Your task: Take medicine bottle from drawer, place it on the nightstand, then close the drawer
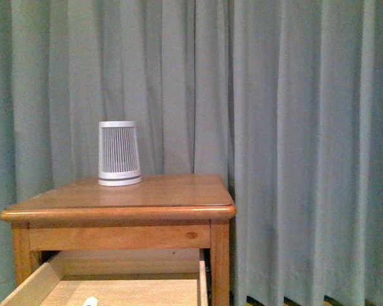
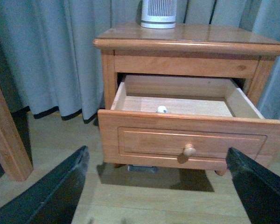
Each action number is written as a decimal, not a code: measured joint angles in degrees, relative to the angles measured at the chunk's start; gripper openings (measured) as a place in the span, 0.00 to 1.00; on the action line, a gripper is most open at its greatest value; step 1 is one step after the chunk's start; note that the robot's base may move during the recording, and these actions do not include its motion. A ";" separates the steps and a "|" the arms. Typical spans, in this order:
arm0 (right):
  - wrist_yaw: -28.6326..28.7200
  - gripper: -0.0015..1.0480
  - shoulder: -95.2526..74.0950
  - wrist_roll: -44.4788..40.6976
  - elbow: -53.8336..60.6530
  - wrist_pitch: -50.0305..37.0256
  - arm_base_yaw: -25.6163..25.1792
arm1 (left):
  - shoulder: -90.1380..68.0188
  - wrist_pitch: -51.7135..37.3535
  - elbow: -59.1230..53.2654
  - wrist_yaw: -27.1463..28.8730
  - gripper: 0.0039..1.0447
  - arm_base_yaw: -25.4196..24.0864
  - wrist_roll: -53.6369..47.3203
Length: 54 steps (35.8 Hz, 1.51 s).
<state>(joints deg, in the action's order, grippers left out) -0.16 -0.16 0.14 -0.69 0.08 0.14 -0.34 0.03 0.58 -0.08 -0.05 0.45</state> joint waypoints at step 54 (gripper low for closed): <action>-22.47 0.93 -80.87 14.32 -36.98 -7.80 18.34 | 0.09 0.00 -0.02 0.11 0.94 0.07 -0.17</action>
<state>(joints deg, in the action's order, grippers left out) -22.63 -81.03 14.46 -37.67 -7.73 18.48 -0.25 0.03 0.56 0.03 0.01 0.27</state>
